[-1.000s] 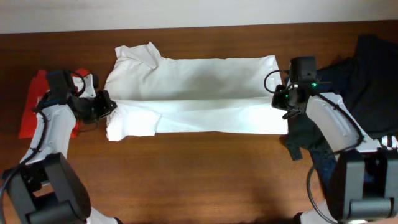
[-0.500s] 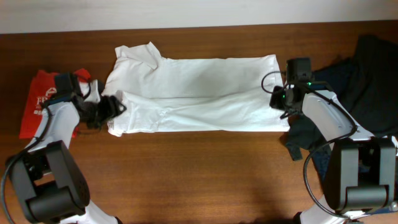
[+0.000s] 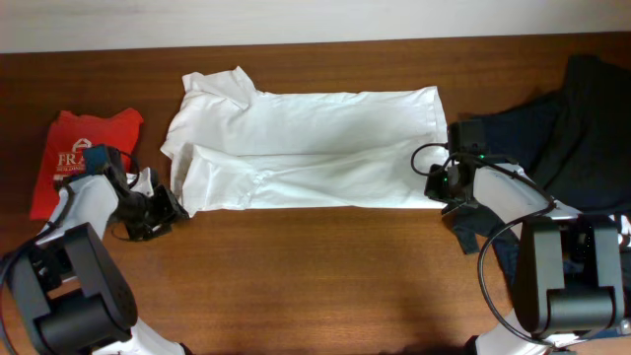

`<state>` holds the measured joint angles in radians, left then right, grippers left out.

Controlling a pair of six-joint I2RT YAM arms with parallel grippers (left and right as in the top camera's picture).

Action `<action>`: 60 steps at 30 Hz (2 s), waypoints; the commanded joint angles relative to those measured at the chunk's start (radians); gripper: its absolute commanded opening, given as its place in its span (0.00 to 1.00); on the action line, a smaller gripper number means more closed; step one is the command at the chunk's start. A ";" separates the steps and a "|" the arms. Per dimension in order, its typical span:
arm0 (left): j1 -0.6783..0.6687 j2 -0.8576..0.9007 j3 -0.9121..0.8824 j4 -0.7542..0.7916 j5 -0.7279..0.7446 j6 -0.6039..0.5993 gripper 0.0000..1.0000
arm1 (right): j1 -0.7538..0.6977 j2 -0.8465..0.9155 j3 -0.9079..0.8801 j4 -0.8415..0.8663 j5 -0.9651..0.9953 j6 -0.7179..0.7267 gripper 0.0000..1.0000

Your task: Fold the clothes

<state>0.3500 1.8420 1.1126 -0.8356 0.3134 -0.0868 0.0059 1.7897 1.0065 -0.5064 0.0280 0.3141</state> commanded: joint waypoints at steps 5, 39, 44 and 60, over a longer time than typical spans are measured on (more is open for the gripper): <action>-0.012 -0.016 -0.048 0.125 0.126 0.013 0.40 | -0.006 0.007 -0.012 0.060 -0.015 -0.036 0.07; 0.044 -0.115 0.040 0.005 -0.381 0.064 0.25 | -0.008 0.118 -0.012 -0.095 -0.013 -0.051 0.04; -0.030 -0.142 0.127 0.106 -0.089 0.158 0.45 | -0.008 0.118 -0.012 -0.096 -0.014 -0.051 0.04; -0.121 -0.006 0.122 0.162 -0.156 0.171 0.01 | -0.008 0.118 -0.012 -0.096 -0.014 -0.051 0.04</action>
<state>0.2310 1.8263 1.2301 -0.6666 0.1753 0.0757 0.0051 1.8404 1.0565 -0.5617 0.0086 0.2619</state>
